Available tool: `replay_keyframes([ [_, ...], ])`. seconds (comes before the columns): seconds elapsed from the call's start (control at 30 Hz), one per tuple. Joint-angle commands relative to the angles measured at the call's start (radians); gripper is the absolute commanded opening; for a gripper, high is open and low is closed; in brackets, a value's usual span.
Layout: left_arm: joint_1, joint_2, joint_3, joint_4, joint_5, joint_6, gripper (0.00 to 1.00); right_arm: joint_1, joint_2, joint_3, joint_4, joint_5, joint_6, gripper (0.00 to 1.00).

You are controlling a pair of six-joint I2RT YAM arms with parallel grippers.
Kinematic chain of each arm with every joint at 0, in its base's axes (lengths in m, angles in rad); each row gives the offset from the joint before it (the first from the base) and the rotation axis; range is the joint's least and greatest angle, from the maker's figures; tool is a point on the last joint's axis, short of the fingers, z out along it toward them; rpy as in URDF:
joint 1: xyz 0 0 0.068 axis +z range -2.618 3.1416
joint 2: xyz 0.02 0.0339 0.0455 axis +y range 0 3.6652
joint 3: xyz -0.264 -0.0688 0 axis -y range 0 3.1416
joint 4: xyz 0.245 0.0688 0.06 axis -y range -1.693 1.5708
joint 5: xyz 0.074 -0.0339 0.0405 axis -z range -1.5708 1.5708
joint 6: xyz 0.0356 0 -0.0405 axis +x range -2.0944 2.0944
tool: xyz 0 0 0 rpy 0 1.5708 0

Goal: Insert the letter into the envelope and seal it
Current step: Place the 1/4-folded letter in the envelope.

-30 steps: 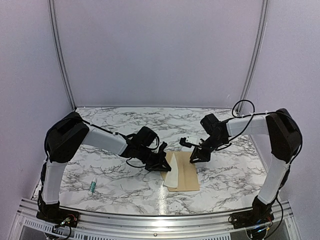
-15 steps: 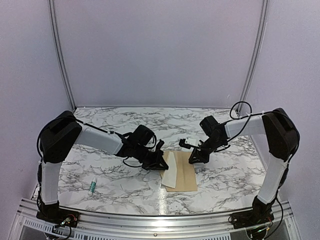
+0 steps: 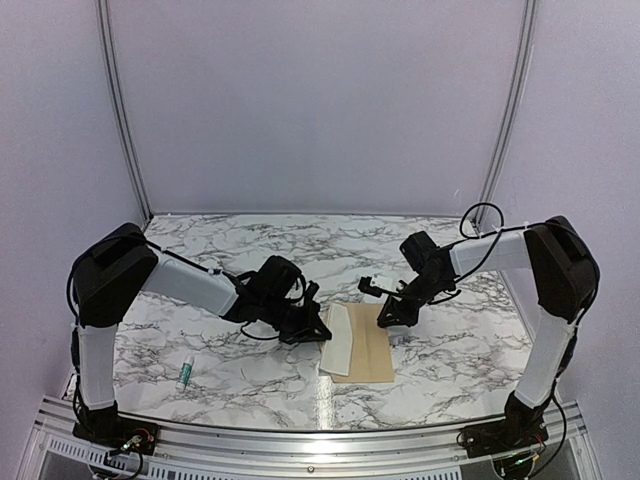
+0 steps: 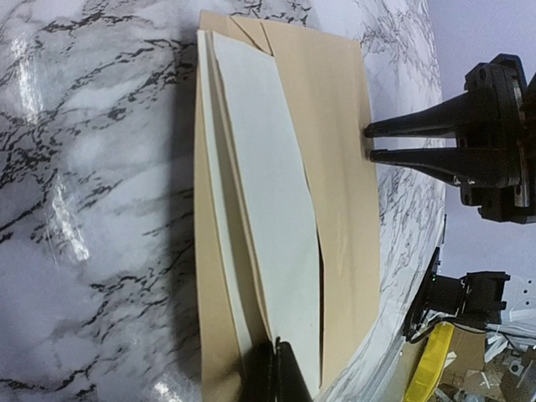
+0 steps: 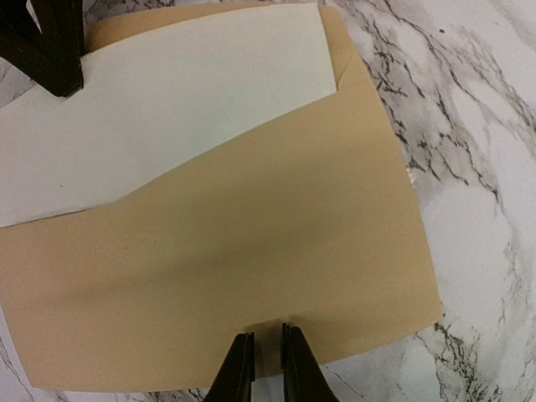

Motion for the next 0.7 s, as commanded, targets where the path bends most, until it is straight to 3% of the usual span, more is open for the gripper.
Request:
replay_keyframes([
  [0.0,-0.007,-0.033,-0.012,0.099,-0.038,-0.045,0.00,0.005,0.046,-0.037,-0.065,0.013,0.018,0.12],
  [0.43,-0.034,-0.004,-0.020,0.165,-0.045,-0.077,0.00,0.005,0.029,-0.039,-0.081,-0.004,0.018,0.13],
  [0.67,-0.035,0.002,-0.038,0.180,-0.040,-0.088,0.00,0.003,-0.065,-0.033,-0.122,0.005,0.013,0.24],
])
